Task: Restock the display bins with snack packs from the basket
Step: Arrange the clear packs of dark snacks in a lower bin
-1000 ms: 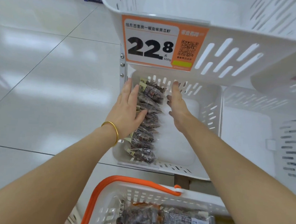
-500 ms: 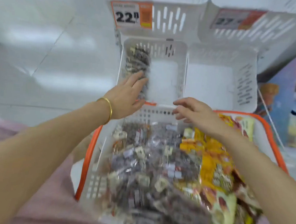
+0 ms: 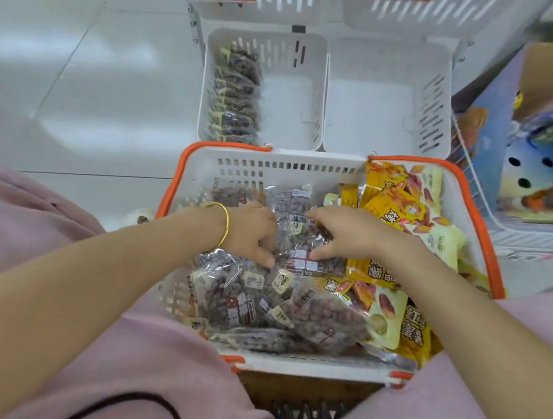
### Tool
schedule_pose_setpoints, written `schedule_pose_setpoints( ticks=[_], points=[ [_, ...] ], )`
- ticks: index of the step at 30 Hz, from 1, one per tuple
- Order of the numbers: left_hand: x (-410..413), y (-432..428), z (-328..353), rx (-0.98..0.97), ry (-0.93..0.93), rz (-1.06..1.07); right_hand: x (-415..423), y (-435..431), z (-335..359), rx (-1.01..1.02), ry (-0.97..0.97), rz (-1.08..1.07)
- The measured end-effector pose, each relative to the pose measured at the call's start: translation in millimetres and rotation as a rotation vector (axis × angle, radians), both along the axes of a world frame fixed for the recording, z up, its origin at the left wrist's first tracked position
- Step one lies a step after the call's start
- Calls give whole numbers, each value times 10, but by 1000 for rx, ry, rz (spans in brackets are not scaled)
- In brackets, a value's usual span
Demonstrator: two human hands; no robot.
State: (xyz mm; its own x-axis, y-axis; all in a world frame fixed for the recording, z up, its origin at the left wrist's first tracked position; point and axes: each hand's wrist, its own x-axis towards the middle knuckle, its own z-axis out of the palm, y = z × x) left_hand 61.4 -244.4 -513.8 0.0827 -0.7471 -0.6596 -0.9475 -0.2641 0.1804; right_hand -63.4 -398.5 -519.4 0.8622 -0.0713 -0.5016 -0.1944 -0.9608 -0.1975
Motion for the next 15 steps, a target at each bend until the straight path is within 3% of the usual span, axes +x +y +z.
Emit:
schedule_pose_setpoints(
  ticks=[5,10,15],
  points=[
    [28,79,-76,33,44,3,25,14,-53,100,-38,-85],
    [57,132,-30,21,65,-14,107,10,-8,256,-209,-204],
    [224,150,60,-130,221,116,175,-7,52,460,-414,-449]
  ],
)
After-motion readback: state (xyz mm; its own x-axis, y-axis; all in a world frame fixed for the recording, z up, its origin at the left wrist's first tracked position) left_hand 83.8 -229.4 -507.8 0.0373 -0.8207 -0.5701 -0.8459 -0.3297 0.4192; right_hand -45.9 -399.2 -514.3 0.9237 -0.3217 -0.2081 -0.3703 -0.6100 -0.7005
